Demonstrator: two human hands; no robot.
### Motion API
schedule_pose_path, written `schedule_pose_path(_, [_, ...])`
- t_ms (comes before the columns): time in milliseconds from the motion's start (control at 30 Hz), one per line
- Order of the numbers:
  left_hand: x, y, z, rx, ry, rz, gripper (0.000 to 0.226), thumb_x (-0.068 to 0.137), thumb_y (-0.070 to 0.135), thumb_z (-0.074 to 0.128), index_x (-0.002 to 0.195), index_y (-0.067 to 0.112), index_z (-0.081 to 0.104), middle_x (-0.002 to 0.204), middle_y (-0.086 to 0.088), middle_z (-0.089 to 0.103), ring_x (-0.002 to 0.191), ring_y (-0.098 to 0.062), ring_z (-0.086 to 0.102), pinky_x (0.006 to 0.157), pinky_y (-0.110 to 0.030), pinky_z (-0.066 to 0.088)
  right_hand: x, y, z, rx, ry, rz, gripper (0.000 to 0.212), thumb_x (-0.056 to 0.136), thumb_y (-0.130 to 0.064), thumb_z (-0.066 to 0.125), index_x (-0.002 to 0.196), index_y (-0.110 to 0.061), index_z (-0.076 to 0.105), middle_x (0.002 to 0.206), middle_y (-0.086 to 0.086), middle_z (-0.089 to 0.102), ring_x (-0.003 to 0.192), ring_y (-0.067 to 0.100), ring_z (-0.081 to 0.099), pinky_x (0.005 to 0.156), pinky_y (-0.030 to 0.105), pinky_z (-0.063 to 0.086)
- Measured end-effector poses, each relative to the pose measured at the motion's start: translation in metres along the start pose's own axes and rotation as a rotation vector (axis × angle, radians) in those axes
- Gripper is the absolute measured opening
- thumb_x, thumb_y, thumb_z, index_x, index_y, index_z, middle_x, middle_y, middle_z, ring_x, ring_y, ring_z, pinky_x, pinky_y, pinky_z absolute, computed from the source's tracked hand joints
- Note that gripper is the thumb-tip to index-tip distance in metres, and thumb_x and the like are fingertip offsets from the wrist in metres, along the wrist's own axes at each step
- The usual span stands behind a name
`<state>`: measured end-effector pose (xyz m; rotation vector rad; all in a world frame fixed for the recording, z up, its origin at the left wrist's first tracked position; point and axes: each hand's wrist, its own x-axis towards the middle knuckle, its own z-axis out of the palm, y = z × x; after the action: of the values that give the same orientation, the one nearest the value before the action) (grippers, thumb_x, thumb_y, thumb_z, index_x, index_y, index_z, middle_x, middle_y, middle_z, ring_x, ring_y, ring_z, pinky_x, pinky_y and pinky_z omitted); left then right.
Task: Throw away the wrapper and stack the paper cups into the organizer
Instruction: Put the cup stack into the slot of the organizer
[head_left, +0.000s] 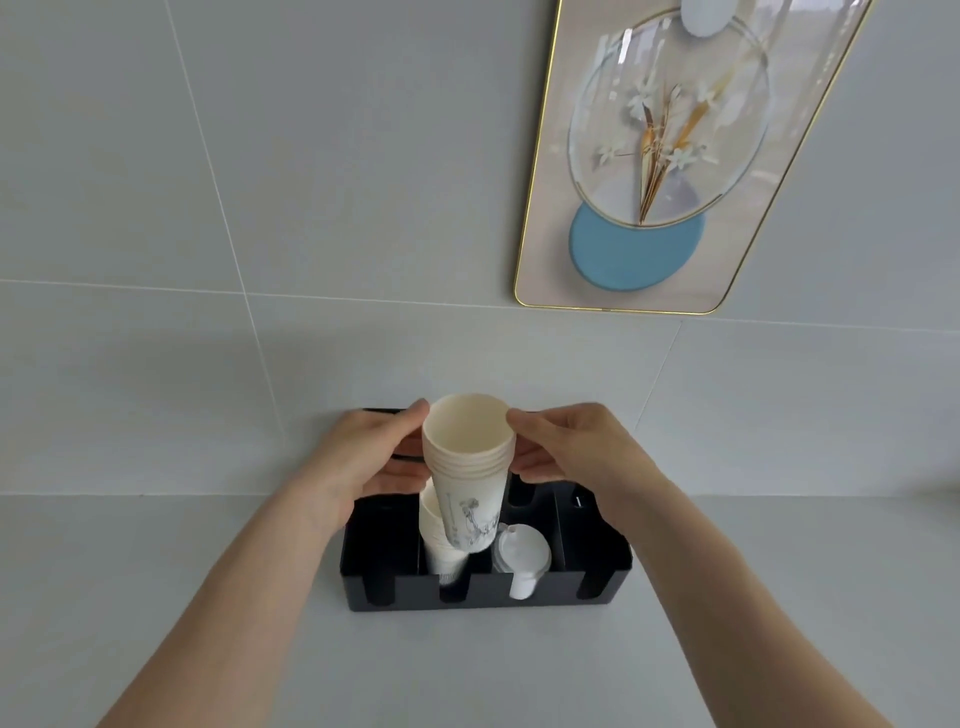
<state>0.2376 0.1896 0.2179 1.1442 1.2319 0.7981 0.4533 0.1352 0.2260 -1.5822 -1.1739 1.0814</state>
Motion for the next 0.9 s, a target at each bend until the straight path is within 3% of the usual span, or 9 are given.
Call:
schedule_pose_path(200, [0.028,0.028,0.0,-0.016,0.063,0.045,0.036,0.092,0.041,0.069,0.092,0.005,0.076,0.079,-0.01,0.077,0.058,-0.019,0.073,0.049,-0.025,0.061,0.034,-0.018,0.002,0.083,0.071,-0.004,0.03,0.094,-0.032,0.073,0.097,-0.003,0.08,0.092,0.019,0.081,0.088,0.031,0.078,0.075,0.032,0.067])
schedule_pose_path(367, [0.046,0.014,0.001,-0.01,0.085,-0.002,0.034,0.093,0.04,0.069,0.092,0.006,0.076,0.082,-0.01,0.077,0.062,-0.021,0.072,0.051,-0.025,0.061,0.054,0.004,0.01,0.084,0.089,0.025,0.027,0.094,-0.031,0.072,0.096,-0.006,0.081,0.082,0.008,0.082,0.078,0.022,0.08,0.079,0.036,0.067])
schedule_pose_path(467, [0.053,-0.003,0.005,-0.007,0.083,-0.047,0.03,0.094,0.037,0.067,0.091,0.008,0.075,0.083,-0.009,0.077,0.064,-0.022,0.072,0.052,-0.025,0.062,0.061,0.025,0.016,0.071,0.096,0.063,0.024,0.095,-0.03,0.072,0.1,-0.008,0.081,0.086,0.009,0.082,0.082,0.023,0.08,0.08,0.036,0.067])
schedule_pose_path(633, [0.068,-0.038,0.008,0.018,0.083,-0.123,0.025,0.095,0.033,0.067,0.089,0.01,0.075,0.089,-0.01,0.078,0.071,-0.025,0.074,0.061,-0.031,0.063,0.067,0.055,0.025,0.021,0.072,0.129,0.02,0.096,-0.027,0.07,0.105,-0.013,0.079,0.092,0.01,0.082,0.088,0.023,0.08,0.079,0.031,0.066])
schedule_pose_path(733, [0.076,-0.058,0.006,0.054,0.092,-0.162,0.017,0.096,0.026,0.066,0.094,0.011,0.075,0.097,-0.011,0.078,0.082,-0.029,0.077,0.069,-0.036,0.064,0.07,0.07,0.032,-0.037,0.045,0.17,0.017,0.097,-0.028,0.068,0.103,-0.017,0.08,0.093,0.013,0.082,0.091,0.025,0.079,0.086,0.036,0.065])
schedule_pose_path(833, [0.081,-0.076,0.005,0.1,0.089,-0.178,0.015,0.095,0.015,0.064,0.102,0.009,0.076,0.1,-0.012,0.077,0.087,-0.027,0.077,0.073,-0.035,0.064,0.073,0.085,0.039,-0.113,0.03,0.193,0.015,0.094,-0.025,0.067,0.099,-0.021,0.081,0.08,0.007,0.079,0.075,0.02,0.075,0.085,0.041,0.065])
schedule_pose_path(900, [0.081,-0.085,0.005,0.138,0.078,-0.175,0.014,0.093,0.01,0.065,0.102,0.01,0.077,0.101,-0.012,0.077,0.089,-0.027,0.076,0.07,-0.032,0.063,0.071,0.09,0.043,-0.186,0.015,0.183,0.018,0.093,-0.022,0.066,0.103,-0.02,0.081,0.07,-0.002,0.073,0.066,0.017,0.066,0.079,0.036,0.064])
